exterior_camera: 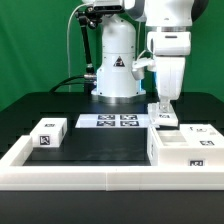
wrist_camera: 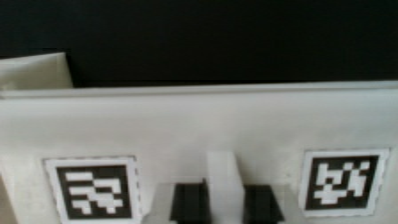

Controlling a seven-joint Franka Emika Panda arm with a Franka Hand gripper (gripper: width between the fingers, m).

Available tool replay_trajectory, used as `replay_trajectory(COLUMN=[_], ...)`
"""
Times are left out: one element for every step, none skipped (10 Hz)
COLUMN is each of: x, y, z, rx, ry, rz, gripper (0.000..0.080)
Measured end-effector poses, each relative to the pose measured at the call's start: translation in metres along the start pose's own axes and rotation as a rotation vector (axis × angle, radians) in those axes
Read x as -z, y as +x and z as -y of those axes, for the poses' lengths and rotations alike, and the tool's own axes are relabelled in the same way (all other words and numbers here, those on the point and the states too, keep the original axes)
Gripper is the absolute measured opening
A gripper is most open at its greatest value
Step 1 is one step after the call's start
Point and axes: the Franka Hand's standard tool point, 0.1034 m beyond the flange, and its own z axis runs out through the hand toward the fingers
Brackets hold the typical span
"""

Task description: Assemble cabinet

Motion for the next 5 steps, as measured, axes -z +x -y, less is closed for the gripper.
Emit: replay_trajectory(x=[-0.0016, -0.0054, -0.0061, -0.0074, -0.0087], y=[0.0003, 0.0009, 0.0015, 0.0017, 0.0012], z=[0.0004, 0.0013, -0.0004, -0.0024, -0.0052], rx=[-0.003, -0.004, -0.005, -0.006, -0.008], ry=[0.002, 0.008, 0.009, 0.009, 0.008], rz=[-0.001, -0.003, -0.004, -0.006, -0.008], gripper=[0.007, 0.007, 0.007, 0.007, 0.007])
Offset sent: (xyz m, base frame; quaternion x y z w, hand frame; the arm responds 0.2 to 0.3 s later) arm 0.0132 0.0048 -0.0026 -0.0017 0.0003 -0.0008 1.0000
